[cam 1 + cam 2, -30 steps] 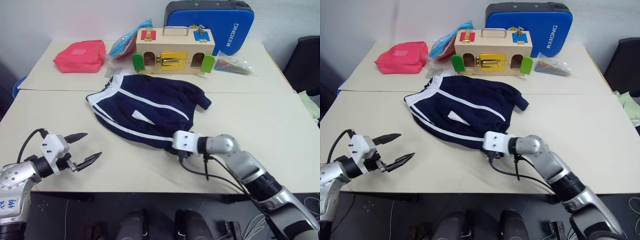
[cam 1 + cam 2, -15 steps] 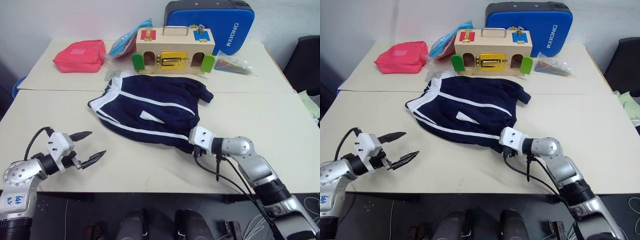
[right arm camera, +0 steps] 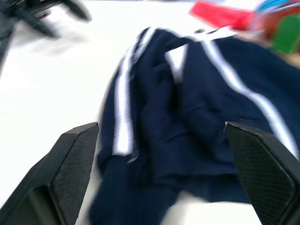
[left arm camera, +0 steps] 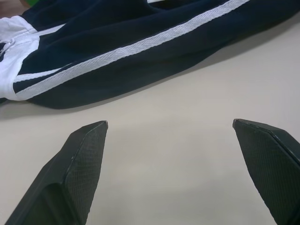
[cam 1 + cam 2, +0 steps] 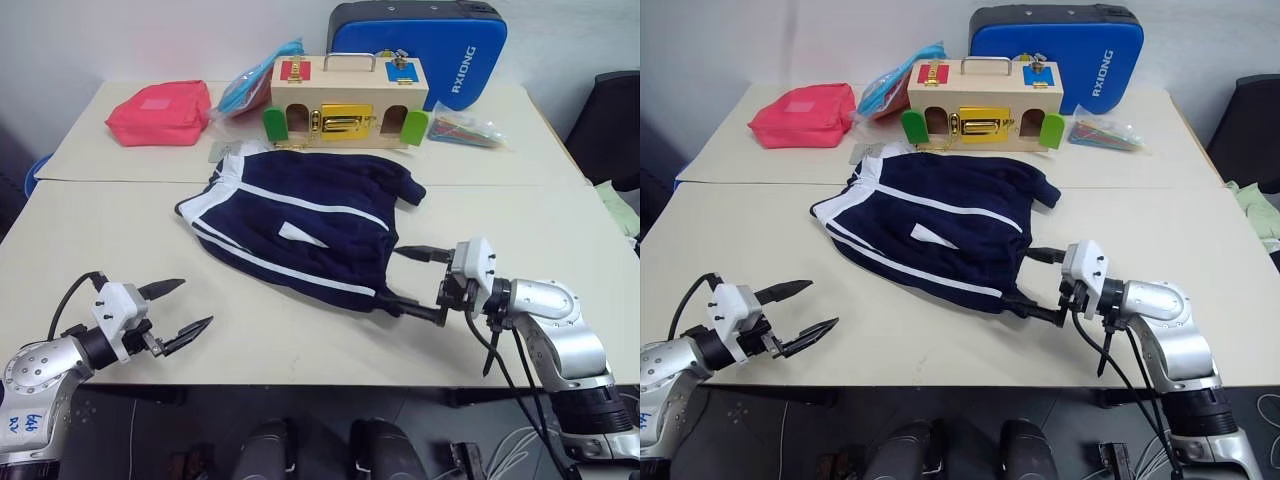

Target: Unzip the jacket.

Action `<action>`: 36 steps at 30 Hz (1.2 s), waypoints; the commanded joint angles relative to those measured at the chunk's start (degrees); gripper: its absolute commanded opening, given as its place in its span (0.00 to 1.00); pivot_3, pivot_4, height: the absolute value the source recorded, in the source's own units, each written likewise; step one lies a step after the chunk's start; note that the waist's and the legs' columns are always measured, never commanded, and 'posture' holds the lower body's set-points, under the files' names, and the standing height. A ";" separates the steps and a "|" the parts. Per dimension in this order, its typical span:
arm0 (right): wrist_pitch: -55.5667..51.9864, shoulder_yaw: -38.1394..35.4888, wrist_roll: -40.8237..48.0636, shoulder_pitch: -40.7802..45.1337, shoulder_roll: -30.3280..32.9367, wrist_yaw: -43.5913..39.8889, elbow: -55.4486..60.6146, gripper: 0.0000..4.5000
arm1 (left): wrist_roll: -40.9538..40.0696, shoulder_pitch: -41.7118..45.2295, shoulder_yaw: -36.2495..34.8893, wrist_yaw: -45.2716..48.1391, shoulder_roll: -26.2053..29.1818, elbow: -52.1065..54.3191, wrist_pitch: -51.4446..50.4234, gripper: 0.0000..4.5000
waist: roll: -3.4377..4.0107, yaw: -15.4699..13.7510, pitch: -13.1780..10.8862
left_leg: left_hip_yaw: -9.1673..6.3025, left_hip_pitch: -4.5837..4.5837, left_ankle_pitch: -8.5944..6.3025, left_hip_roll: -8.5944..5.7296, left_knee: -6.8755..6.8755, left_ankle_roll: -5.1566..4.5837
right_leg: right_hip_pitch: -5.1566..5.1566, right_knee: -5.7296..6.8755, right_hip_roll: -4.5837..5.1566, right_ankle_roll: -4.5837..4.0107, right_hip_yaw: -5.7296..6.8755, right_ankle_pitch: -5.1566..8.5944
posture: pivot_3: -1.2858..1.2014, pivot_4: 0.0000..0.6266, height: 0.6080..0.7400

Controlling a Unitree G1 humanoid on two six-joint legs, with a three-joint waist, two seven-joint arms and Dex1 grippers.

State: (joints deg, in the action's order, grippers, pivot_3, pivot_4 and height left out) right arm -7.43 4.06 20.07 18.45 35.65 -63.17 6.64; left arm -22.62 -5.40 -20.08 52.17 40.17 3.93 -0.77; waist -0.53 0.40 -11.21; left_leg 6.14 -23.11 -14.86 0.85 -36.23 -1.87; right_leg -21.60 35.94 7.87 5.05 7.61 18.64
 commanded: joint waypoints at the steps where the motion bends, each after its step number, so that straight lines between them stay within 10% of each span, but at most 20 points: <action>1: -4.56 8.16 -4.77 3.12 -0.71 0.81 7.11 0.99 | -0.83 0.98 -0.52 -0.05 0.12 0.83 0.33 1.00 | 0.00 0.13 0.00 | 0.00 0.00 0.01 0.01 0.01 0.01 | -0.02 0.01 0.00 0.00 -0.01 0.00 | 0.52 0.24 1.00; 8: -5.59 19.53 -26.09 9.07 -6.34 17.07 -0.56 0.90 | -0.60 1.05 -0.39 -0.25 -0.05 1.10 0.19 1.00 | -0.01 -0.13 0.00 | 0.01 -0.05 -0.02 0.00 -0.02 0.12 | -0.06 -0.01 0.02 -0.01 -0.02 0.01 | 0.52 0.24 1.00; 20: 1.55 16.41 -28.23 10.15 -3.24 16.76 -6.80 0.03 | 2.03 1.43 -0.17 -2.39 0.05 0.00 2.62 1.00 | -0.02 -0.26 0.01 | 0.01 -0.04 0.01 -0.02 -0.04 0.11 | -0.03 0.01 0.02 -0.01 -0.01 0.00 | 0.52 0.24 1.00; 36: 22.24 5.11 -2.35 0.01 17.57 -22.63 -14.92 0.01 | 3.01 7.18 6.47 5.83 3.06 -0.23 4.54 1.00 | -0.02 -0.29 0.00 | 0.09 -0.03 -0.01 0.01 -0.07 -0.03 | 0.08 -0.04 -0.11 0.02 0.04 -0.01 | 0.52 0.24 1.00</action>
State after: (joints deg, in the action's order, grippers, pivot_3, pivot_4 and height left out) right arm 14.10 10.75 14.02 19.70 51.68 -81.62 -10.65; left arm -17.91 2.55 -12.85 57.05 42.02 1.54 4.01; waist -0.56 0.11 -11.21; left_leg 6.23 -23.15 -14.87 0.88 -36.35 -1.90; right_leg -21.52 35.89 7.76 5.07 7.64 18.63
